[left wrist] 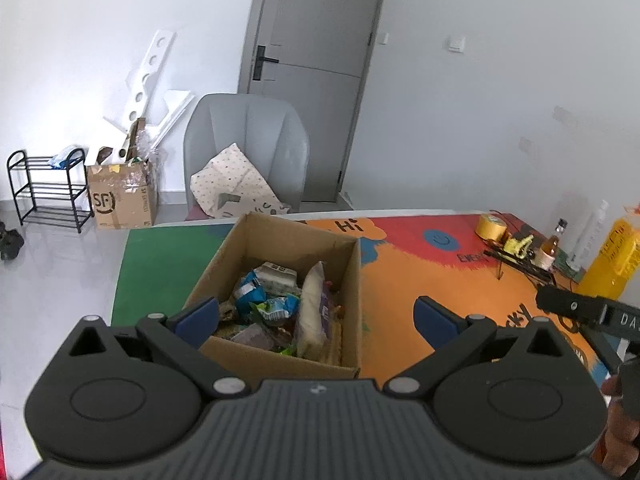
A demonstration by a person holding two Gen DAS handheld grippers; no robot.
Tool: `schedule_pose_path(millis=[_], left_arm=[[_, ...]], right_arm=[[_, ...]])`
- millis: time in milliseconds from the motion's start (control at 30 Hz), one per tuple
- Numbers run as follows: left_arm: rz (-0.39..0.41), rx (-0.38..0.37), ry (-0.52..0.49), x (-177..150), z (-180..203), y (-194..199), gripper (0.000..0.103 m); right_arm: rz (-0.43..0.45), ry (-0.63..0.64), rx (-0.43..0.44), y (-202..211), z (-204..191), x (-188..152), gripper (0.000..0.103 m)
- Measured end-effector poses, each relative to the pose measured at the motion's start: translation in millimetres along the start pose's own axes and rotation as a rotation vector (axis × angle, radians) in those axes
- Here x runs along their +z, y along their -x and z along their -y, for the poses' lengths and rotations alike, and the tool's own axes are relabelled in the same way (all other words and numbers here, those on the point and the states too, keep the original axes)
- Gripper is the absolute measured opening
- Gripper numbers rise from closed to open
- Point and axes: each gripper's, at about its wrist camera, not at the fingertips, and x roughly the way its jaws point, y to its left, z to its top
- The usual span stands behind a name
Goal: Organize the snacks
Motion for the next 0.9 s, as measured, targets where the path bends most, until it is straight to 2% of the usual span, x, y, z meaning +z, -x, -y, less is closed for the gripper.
schedule_pose_path(millis=[233, 400, 633, 900], left_arm=[[-0.003, 0.004, -0.079, -8.0, 3.4, 12.4, 0.103], [0.000, 0.019, -0.146, -13.2, 4.9, 23.0, 0.103], [-0.001, 0.048, -0.158, -15.4, 6.1, 33.5, 0.103], [0.006, 0.024, -0.192, -15.6, 19.2, 44.2, 0.103]], right_arm=[[0.022, -0.013, -0.052, 21.2, 7.7, -9.7, 0.103], [0.029, 0.038, -0.073, 40.0, 3.1, -17.2, 0.103], [0.028, 0.092, -0.064, 63.6, -1.8, -20.7, 0.103], [-0.011, 0.109, -0.056, 75.0, -0.7, -25.2, 0.103]])
